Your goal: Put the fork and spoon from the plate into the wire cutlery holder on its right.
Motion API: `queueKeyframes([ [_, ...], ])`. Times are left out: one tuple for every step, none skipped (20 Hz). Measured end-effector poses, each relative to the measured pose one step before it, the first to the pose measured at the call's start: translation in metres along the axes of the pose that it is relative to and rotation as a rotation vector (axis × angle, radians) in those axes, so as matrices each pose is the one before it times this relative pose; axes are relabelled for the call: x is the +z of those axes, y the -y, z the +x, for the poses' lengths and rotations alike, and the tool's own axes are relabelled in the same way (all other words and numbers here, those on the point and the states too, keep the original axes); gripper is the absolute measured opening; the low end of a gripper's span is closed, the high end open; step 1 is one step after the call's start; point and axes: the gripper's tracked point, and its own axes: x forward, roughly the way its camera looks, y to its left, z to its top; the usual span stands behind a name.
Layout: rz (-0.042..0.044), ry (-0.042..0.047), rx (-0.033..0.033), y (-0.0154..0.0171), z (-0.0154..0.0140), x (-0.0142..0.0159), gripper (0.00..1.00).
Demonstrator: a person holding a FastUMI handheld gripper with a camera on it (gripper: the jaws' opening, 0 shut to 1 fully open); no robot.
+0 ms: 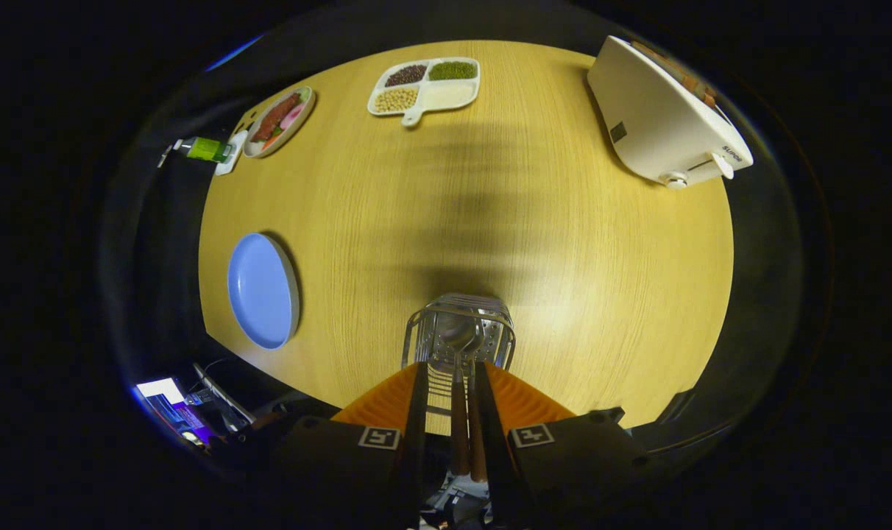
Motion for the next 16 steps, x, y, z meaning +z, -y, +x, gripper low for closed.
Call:
queueKeyframes([
  [0.00044, 0.05125, -0.00106, -0.00104, -0.00768, -0.00074, 0.43],
  [0.00862, 0.05035, -0.00152, -0.00085, -0.00777, 0.00057, 0.50],
  [0.00525, 0.05226, 0.00295, -0.00151, -0.00783, 0.00127, 0.53],
  [0.00522, 0.05976, -0.00045, -0.00216, -0.00796, 0.00289, 0.55],
  [0.00434, 0.05800, 0.00076, -0.00159, -0.00960, 0.00294, 0.58],
  [0.00854, 0.06045, -0.00069, -0.00228, -0.01024, 0.00299, 0.67],
  [0.00764, 0.05947, -0.00025, -0.00121, -0.01107, 0.00403, 0.73],
  [0.00859, 0.06219, -0.00440, -0.00101, -0.01012, 0.00461, 0.79],
  [0.00669, 0.06465, -0.00266, -0.00207, -0.01041, 0.00485, 0.83],
  [0.00266, 0.06273, -0.00804, 0.00018, -0.00767, 0.00448, 0.88],
  [-0.00443, 0.05949, -0.00780, -0.00061, -0.00779, 0.00516, 0.89],
  [-0.01182, 0.05563, -0.01148, 0.00130, -0.00813, 0.00438, 0.91],
  [-0.01549, 0.05472, -0.00646, -0.00060, -0.00900, 0.00526, 0.92],
  [-0.01644, 0.04924, -0.00443, -0.00330, -0.00786, 0.00447, 0.94],
  [-0.01256, 0.04731, -0.00560, -0.00276, -0.00874, 0.00720, 0.95],
  [-0.00734, 0.05106, -0.00713, -0.00120, -0.00713, 0.00723, 0.98],
])
